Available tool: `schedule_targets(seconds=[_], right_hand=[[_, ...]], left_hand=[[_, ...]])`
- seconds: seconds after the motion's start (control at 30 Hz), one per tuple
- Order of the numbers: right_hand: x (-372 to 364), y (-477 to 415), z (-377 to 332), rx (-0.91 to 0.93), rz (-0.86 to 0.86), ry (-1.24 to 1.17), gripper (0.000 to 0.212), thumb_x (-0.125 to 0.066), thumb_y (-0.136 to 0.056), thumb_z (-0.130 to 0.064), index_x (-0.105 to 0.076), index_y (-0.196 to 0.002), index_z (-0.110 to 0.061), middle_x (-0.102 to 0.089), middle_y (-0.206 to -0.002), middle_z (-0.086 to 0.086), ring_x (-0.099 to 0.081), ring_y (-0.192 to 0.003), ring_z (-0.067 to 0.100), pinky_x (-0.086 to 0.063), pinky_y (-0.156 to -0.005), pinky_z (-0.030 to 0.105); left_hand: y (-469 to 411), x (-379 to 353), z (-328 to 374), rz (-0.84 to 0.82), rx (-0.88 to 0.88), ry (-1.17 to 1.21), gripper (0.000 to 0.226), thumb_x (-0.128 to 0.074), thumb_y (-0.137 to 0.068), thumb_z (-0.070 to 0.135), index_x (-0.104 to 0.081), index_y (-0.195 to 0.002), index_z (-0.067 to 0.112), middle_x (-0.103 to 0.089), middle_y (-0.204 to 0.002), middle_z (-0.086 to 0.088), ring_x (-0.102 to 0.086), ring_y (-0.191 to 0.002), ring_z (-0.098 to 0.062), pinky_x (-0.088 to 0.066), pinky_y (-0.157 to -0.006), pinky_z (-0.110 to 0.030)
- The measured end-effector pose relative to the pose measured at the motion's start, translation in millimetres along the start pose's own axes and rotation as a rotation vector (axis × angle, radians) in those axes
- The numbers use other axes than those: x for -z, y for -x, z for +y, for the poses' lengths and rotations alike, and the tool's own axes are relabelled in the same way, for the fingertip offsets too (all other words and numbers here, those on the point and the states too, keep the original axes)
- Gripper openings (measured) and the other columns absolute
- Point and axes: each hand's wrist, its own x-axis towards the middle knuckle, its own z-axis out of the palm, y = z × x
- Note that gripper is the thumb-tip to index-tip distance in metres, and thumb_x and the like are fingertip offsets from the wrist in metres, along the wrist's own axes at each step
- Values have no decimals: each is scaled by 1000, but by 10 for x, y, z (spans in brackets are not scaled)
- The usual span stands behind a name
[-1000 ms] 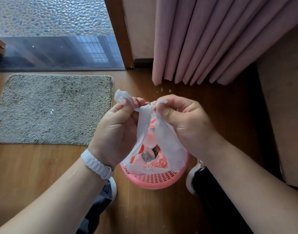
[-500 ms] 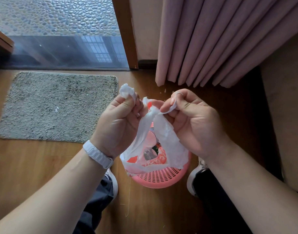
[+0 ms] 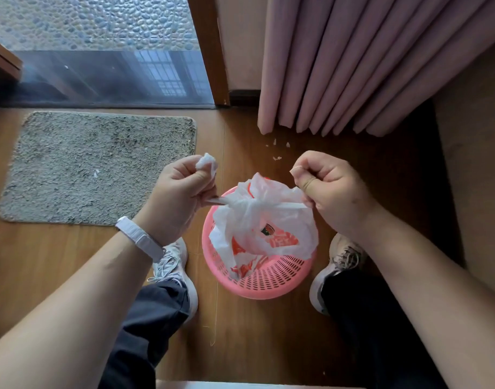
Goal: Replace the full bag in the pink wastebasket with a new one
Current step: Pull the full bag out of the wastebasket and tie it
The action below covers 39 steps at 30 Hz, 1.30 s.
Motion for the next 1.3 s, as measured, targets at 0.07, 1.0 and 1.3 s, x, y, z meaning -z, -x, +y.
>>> schedule_targets(seconds=[0.07,1.0,1.3], right_hand=[[50,-15,65,-2,37,27,24,-49,-93,-20,-52,-72,-9,-41,-56,-11,-39,-55,7,-34,-52,24],[-259,-2,-312,170,-15,63,9,-64,-91,-16,-72,-91,-11,-62,-80,2,-59,-77,16,-50,-68,33],[-270,-16,-334,64,8,-203,8,-65,-89,-6,-71,-94,-9,-69,-84,5,-67,-80,16,-56,-68,27]], left_hand=[[-21,64,11,27,-5,-7,36,-50,-90,15,-46,-55,22,-22,-55,5,-16,-53,-12,-34,-46,-15],[-96,-288,75,233,-242,-441,32,-70,-77,30,-55,-70,3,-57,-65,-16,-47,-60,-18,-39,-56,-34],[-27,-412,142,32,-6,-158,16,-60,-76,20,-72,-66,24,-63,-68,6,-54,-64,-8,-41,-60,-24]])
